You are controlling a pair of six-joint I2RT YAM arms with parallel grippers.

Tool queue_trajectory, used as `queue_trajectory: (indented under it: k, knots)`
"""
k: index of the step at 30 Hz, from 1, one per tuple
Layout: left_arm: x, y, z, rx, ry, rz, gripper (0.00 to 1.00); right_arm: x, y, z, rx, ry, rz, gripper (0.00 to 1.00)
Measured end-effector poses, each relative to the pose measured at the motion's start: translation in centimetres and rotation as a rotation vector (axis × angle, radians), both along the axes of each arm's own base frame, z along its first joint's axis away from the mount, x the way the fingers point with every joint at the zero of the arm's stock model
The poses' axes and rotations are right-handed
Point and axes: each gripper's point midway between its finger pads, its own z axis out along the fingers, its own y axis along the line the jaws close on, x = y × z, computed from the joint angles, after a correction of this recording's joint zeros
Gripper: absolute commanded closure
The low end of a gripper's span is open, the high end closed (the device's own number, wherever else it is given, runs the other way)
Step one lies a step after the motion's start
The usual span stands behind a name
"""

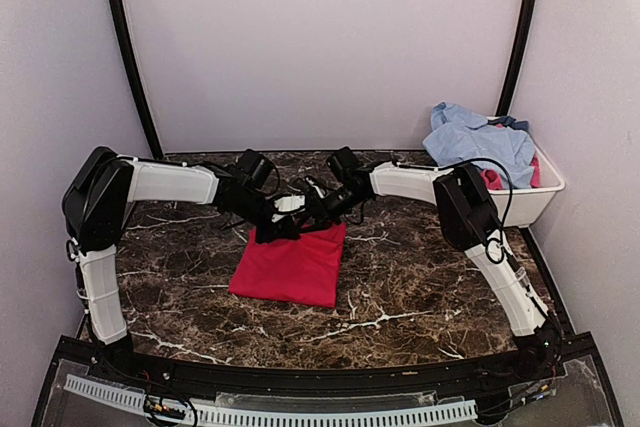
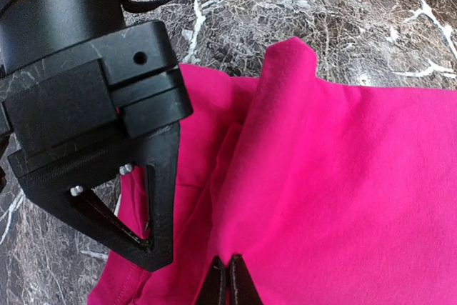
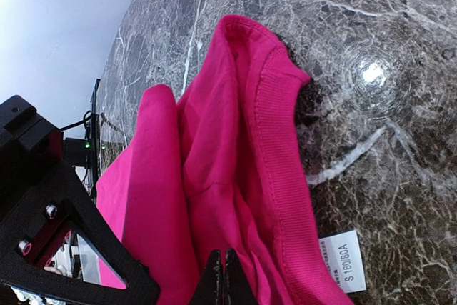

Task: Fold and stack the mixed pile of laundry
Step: Smooth out the square-folded T-shirt at the center of the board.

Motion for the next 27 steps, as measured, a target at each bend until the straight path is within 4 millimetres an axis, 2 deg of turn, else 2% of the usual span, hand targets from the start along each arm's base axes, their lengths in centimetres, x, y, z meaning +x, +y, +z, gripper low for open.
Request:
queue_trajectory:
  k: [5, 10, 15, 20, 24, 27]
  knots:
    - [0.4, -0.1, 0.9, 0.000, -0.031, 0.005, 1.00, -0.2, -0.1, -0.1, -0.006, 0.003, 0.005, 0.99]
    - [2.0, -0.8, 3.0, -0.025, -0.099, 0.015, 1.00, -0.3, -0.2, -0.2, -0.008, 0.002, 0.009, 1.00]
    - [3.0, -1.0, 3.6, -0.035, -0.148, 0.021, 1.00, -0.6, -0.5, -0.9, -0.020, 0.017, 0.011, 1.00]
    - [3.4, -1.2, 3.8, -0.048, -0.178, 0.020, 1.00, -0.8, -0.9, -1.5, -0.031, 0.027, 0.009, 0.92]
    - [2.9, -0.9, 2.7, -0.042, -0.172, 0.018, 1.00, -0.1, -1.2, -0.3, -0.027, 0.014, -0.007, 0.84]
    - [2.6, -0.6, 1.9, -0.033, -0.165, 0.015, 1.00, 1.7, -1.7, 1.8, -0.013, -0.031, -0.038, 0.82]
